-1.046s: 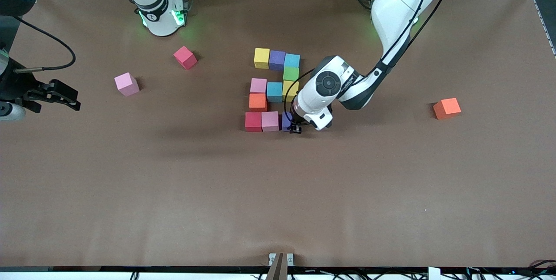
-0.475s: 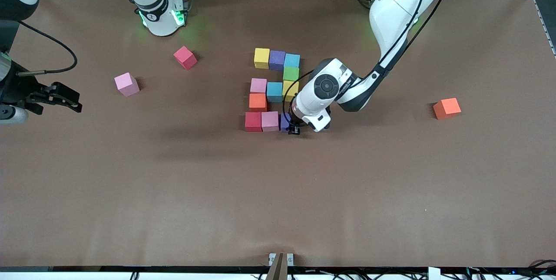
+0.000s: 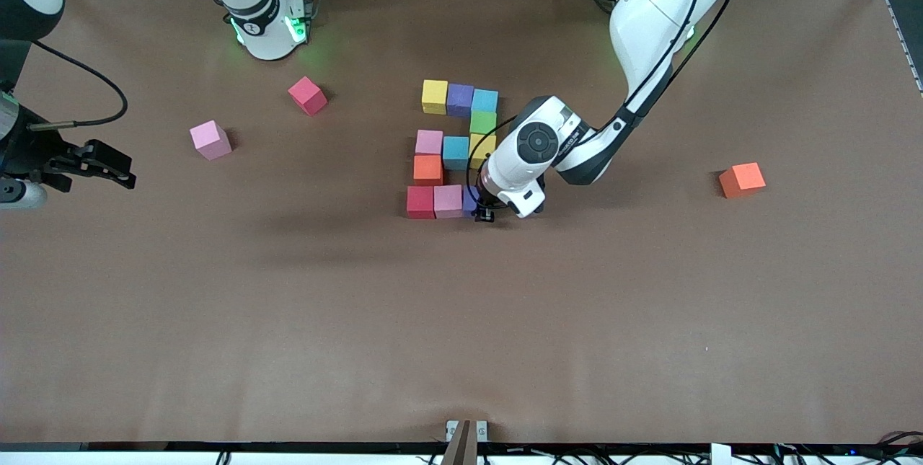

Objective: Form number 2 with 11 blocks
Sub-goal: 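Lower the purple cube beside the light pink cube with the left gripper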

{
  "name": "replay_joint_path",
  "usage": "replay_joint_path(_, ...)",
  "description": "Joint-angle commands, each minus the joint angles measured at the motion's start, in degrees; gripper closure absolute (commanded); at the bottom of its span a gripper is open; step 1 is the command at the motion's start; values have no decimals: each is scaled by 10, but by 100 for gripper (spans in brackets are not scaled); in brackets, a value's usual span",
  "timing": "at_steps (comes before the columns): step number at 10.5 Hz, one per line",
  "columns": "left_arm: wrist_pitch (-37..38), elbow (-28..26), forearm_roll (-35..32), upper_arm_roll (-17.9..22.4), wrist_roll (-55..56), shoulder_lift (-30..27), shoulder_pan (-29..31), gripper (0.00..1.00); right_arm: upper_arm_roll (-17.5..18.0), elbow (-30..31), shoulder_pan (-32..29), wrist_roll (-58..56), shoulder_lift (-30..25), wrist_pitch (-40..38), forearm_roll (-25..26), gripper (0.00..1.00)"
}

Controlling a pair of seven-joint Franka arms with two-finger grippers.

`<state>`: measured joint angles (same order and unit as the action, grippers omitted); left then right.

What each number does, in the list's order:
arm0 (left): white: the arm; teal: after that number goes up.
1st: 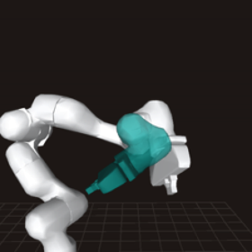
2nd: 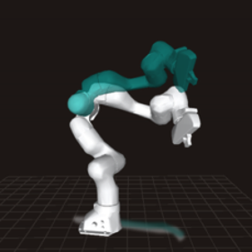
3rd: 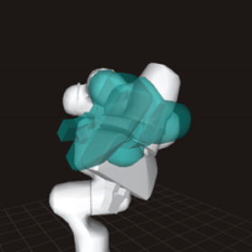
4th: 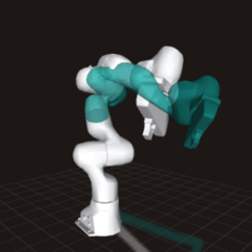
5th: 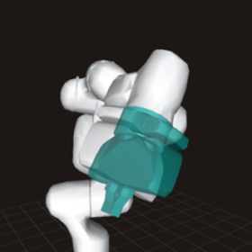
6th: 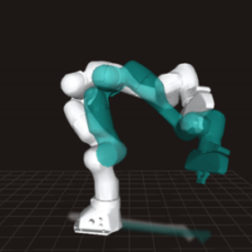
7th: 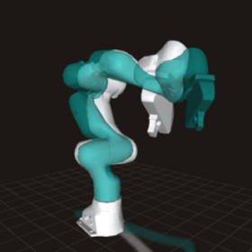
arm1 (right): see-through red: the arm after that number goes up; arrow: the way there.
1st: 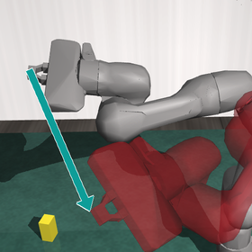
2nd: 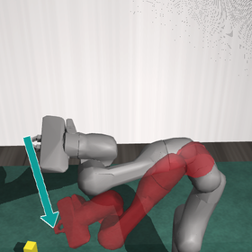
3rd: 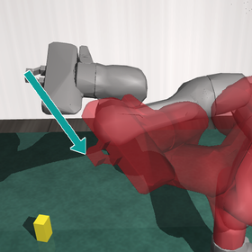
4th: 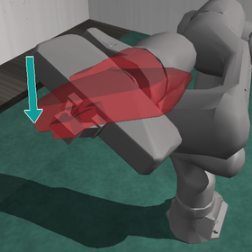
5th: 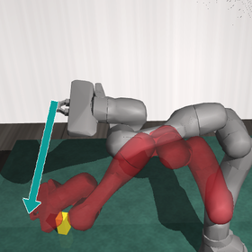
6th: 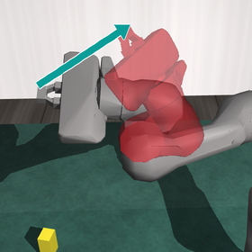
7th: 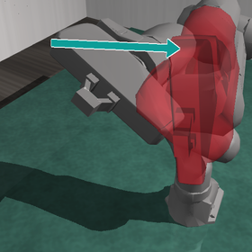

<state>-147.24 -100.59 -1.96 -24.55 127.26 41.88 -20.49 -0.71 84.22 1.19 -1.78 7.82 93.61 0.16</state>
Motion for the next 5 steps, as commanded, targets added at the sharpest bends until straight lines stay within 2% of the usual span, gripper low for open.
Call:
replay_joint_path(1,-3,10,-8,6,9,5,-6,0,0,-11,-6,-11,3,-7,-8,0)
replay_joint_path(5,0,10,-10,10,11,0,-9,0,1,-13,-6,-10,3,-7,-9,0)
